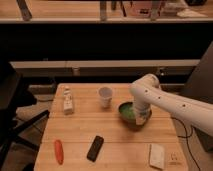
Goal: Drag the ceramic bowl in a circle
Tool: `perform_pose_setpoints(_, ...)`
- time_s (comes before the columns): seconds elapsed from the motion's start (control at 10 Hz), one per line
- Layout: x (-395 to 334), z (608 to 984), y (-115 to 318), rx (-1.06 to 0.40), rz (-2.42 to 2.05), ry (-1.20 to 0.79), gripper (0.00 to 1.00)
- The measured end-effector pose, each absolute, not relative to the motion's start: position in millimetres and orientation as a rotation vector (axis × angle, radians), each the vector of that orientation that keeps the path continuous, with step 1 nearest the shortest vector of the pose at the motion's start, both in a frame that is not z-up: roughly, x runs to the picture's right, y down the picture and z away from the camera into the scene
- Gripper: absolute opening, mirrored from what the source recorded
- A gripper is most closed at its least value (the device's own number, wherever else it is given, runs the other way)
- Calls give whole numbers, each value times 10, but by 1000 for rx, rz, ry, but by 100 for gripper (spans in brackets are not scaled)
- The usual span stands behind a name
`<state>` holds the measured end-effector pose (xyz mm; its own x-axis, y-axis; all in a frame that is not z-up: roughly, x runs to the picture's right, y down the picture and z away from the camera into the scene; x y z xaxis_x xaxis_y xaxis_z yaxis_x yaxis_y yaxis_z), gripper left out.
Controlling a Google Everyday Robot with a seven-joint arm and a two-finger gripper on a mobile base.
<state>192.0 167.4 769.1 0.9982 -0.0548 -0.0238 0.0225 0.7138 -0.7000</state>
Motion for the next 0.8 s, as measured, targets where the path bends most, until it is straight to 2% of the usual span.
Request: perform_pose_setpoints(0.8, 1735, 7706, 1639, -767, -54, 40, 0)
